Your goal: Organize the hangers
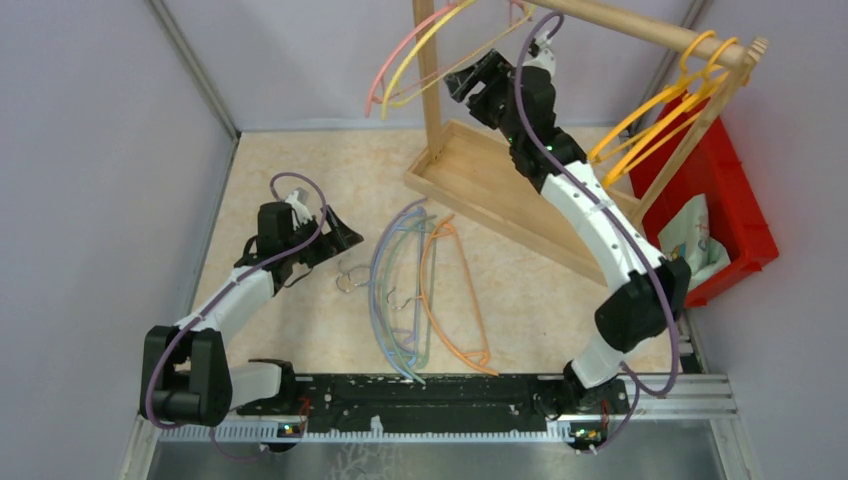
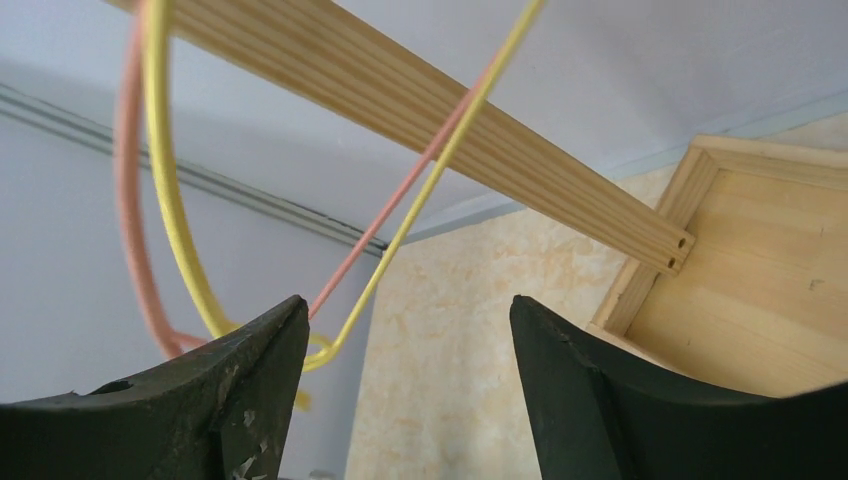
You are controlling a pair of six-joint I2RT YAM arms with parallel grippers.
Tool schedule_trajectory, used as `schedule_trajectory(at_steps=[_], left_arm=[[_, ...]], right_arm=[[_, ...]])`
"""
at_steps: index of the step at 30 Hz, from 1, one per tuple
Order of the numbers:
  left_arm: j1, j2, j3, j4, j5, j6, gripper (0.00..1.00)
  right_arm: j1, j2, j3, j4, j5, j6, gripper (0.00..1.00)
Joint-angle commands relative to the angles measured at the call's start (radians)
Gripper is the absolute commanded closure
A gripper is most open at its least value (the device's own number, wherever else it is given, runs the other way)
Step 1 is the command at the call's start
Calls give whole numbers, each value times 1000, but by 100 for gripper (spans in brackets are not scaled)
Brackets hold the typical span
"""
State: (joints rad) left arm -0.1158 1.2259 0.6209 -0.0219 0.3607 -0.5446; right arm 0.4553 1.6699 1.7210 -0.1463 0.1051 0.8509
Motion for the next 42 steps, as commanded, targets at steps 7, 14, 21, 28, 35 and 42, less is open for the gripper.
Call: schedule_trajectory(at_steps=[7, 14, 21, 28, 35, 42], left_arm=[[4, -3, 15, 22, 35, 17, 0], [4, 21, 36, 0, 31, 39, 0], [5, 41, 40, -7, 35, 51, 0], [7, 53, 39, -16, 37, 52, 0], [7, 59, 31, -15, 29, 49, 0], [7, 32, 38, -39, 14, 54, 0]], right_arm=[[47, -257, -60, -179, 24, -191, 26], [264, -278, -159, -466, 60, -456, 29], [457, -304, -416, -586, 0, -538, 32], [535, -274, -628, -533, -72, -568, 35], [595, -216, -766, -390, -91, -545, 37], [597, -140, -853, -268, -106, -552, 42]])
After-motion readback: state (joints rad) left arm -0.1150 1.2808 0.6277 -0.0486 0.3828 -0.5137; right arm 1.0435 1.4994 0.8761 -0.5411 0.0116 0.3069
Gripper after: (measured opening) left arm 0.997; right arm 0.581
